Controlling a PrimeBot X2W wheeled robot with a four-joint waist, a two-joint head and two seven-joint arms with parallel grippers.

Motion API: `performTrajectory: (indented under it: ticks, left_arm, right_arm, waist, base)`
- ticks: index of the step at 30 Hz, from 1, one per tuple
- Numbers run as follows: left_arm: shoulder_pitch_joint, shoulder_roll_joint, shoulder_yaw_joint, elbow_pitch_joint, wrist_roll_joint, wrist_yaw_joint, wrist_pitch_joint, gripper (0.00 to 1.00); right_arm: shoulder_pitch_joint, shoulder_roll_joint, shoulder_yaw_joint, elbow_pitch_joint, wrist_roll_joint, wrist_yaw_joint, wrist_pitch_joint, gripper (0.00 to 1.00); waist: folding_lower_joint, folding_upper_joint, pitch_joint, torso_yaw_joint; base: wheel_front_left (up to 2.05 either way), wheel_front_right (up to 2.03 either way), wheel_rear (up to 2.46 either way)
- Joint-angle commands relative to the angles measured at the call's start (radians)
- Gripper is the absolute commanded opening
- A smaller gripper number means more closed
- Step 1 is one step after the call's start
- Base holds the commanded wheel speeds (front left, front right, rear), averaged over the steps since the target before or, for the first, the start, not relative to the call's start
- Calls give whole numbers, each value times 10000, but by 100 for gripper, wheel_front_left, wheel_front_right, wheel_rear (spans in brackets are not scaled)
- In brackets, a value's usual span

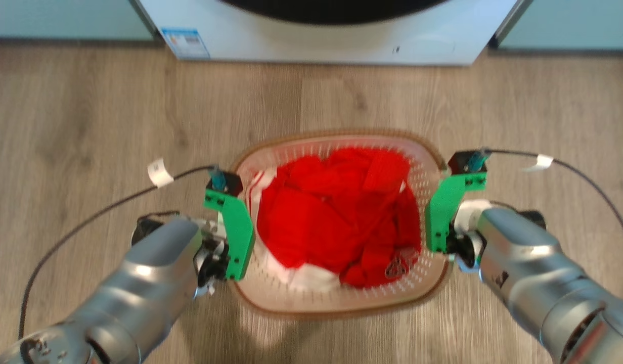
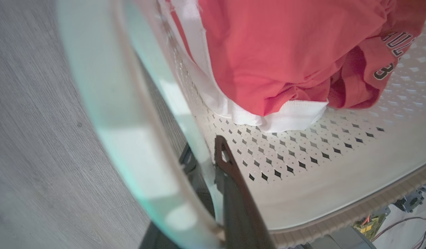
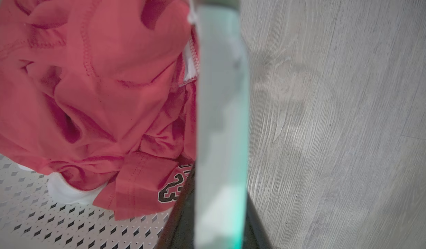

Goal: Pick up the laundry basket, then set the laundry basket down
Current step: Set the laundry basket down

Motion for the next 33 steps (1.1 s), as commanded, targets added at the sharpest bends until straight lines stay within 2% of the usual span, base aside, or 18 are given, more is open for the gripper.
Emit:
performTrajectory:
  ticks: [1, 10, 19, 33]
  left_arm:
    - [-585, -357, 74, -347, 195, -167, -207, 0]
    - [-1438, -643, 72, 267, 565, -167, -1197, 0]
    - [-2008, -737, 70, 557, 1051, -167, -1761, 0]
    - [-2460, -743, 69, 242, 1671, -29, -2588, 0]
  right_arm:
    - [-469, 258, 11, -185, -163, 71, -430, 0]
    - [-1101, 258, -113, 154, -444, 71, -1669, 0]
    - [-1551, 258, -307, 248, -391, 71, -2098, 0]
    - [-1824, 258, -638, 322, -650, 71, -2565, 0]
  waist:
    - [-2, 0, 928, 49]
    - [-2, 0, 2734, -87]
    - [-2, 0, 4090, -142]
    - [-2, 0, 5309, -122]
  base:
    - [0, 0, 0]
    - [0, 0, 0]
    - [0, 0, 0]
    - [0, 0, 0]
